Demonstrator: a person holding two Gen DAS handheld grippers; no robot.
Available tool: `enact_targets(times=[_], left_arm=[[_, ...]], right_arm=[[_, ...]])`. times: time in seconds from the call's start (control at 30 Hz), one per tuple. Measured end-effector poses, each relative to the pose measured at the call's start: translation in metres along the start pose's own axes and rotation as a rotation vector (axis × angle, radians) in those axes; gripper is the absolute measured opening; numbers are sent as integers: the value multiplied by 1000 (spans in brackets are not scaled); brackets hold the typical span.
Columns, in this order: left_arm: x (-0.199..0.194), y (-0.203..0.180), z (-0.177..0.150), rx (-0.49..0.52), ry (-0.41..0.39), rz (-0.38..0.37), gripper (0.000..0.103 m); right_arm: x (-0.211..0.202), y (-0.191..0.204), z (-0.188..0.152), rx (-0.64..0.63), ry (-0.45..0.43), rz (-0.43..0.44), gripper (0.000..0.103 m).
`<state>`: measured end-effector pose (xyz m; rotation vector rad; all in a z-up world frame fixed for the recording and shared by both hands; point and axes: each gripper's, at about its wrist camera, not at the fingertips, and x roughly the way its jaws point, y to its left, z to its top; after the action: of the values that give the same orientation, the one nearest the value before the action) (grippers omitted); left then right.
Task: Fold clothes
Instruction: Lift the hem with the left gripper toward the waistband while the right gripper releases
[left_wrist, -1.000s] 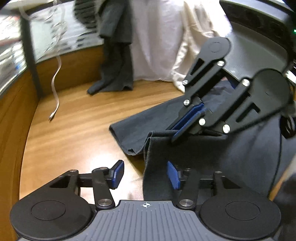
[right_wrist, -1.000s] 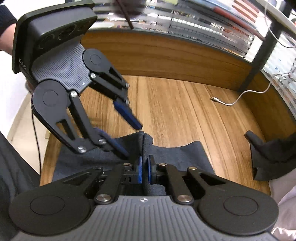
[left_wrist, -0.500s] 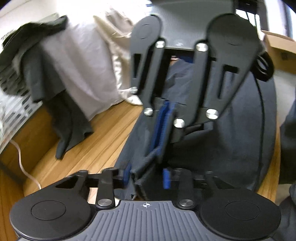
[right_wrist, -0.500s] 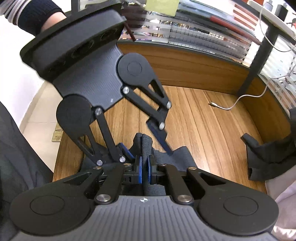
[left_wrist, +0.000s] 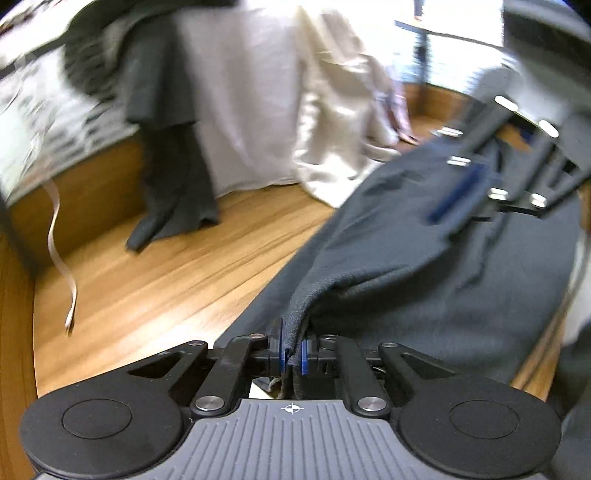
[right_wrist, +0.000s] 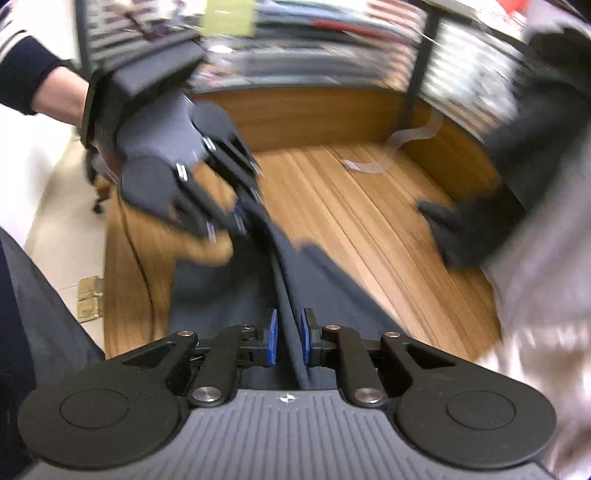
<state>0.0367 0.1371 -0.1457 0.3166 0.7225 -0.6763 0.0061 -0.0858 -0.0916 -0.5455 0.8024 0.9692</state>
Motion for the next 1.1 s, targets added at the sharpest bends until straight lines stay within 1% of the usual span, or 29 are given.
enact_targets(times=[0.13, 0.2, 0.27, 0.4, 0.5, 0.57, 0.63, 0.73, 0.8, 0.9, 0.93, 1.0, 1.03, 1.07, 1.1], left_arm=[[7, 15, -3, -116, 26, 44, 10], [7, 16, -7, -169, 38, 67, 10], [7, 16, -9, -211, 47, 84, 10], [5, 9, -8, -243, 35, 122, 10], [1, 5, -9, -266, 32, 148, 10], [1, 3, -7, -272, 34, 164, 10], [0, 1, -6, -276, 33, 179, 10], [1, -2, -5, -279, 36, 201, 10], [1, -3, -5, -286, 39, 212, 10], [3, -3, -6, -300, 41, 221, 10], [4, -3, -7, -303, 41, 223, 10], [5, -2, -8, -313, 44, 222, 10], [6, -1, -9, -316, 44, 220, 10], [6, 0, -9, -317, 45, 219, 10], [7, 0, -10, -315, 46, 217, 10]], right_arm=[[-24, -15, -55, 82, 89, -101, 16], [-34, -22, -81, 112, 133, -151, 19], [-43, -29, -108, 132, 175, -197, 31], [-43, -43, -143, 105, 249, -228, 33], [-33, -53, -147, 65, 254, -195, 34], [-27, -59, -149, 38, 255, -171, 44], [-20, -66, -150, 12, 256, -147, 49], [-5, -66, -141, -63, 244, -63, 49], [4, -66, -138, -106, 250, -28, 49], [15, -67, -136, -145, 271, 9, 46], [16, -71, -135, -133, 271, 25, 43], [17, -79, -134, -105, 270, 55, 41], [17, -82, -134, -90, 272, 68, 33], [16, -83, -134, -82, 271, 83, 28], [16, -83, -134, -77, 270, 87, 27]])
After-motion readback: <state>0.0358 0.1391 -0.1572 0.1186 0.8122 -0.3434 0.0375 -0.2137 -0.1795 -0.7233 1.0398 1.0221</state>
